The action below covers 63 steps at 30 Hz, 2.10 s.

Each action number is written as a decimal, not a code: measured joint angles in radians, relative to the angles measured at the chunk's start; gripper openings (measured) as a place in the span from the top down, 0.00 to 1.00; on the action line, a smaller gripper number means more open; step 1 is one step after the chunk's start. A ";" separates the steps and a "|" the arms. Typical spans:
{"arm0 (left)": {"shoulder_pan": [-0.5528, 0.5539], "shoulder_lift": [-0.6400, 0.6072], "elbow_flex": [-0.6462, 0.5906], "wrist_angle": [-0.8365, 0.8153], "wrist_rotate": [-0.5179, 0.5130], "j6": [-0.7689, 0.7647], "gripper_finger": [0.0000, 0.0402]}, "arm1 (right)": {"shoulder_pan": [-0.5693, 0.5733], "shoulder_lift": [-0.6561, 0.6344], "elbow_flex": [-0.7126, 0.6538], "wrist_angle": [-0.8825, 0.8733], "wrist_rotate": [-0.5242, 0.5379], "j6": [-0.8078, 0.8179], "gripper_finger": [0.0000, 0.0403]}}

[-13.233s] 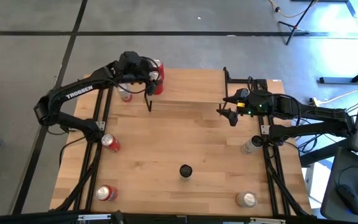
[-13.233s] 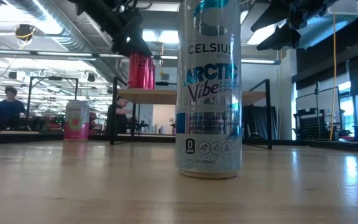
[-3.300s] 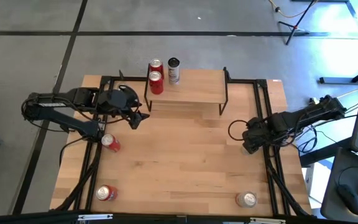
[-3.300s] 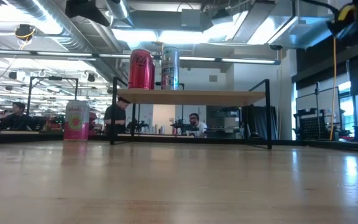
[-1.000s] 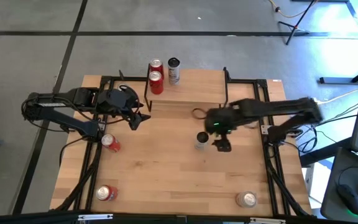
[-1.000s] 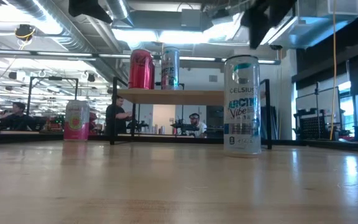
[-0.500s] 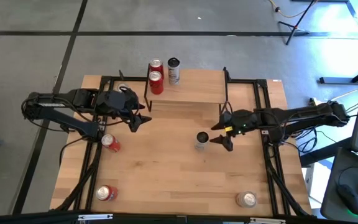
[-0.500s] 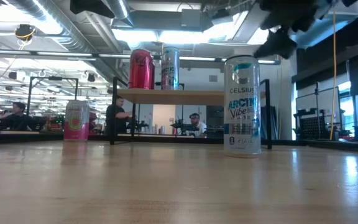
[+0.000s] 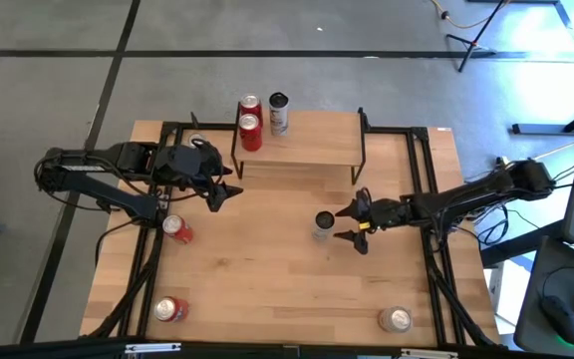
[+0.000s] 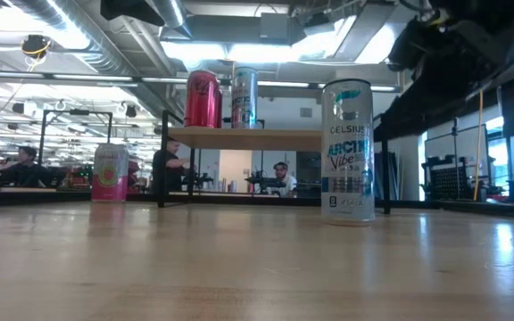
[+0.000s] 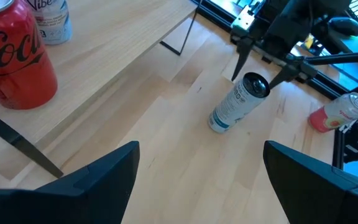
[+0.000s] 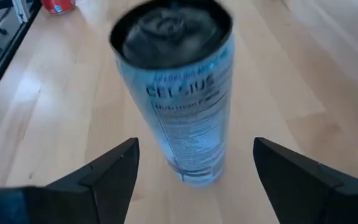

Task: Place canned beverage on shelf
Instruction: Put the white and blue soda can on the shelf aligned with the other white and blue soda can

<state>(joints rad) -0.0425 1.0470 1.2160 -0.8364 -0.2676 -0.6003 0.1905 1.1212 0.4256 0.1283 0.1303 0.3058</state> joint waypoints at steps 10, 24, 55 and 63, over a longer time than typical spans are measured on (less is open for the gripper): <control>0.000 0.000 0.000 -0.001 0.005 0.000 0.18 | 0.000 0.194 -0.037 0.319 -0.012 -0.090 0.25; 0.000 0.000 0.000 -0.001 0.040 0.000 0.18 | -0.002 0.391 0.082 0.478 0.029 -0.034 0.36; 0.178 -0.155 0.012 -0.018 0.205 0.506 0.18 | -0.491 0.582 1.014 -0.126 -0.067 -0.255 0.46; 0.221 -0.172 0.012 -0.017 0.207 0.527 0.18 | -0.515 0.679 1.051 -0.125 -0.085 -0.244 0.46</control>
<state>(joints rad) 0.1787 0.8749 1.2282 -0.8536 -0.0608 -0.0734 -0.3244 1.7998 1.4769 0.0035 0.0449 0.0613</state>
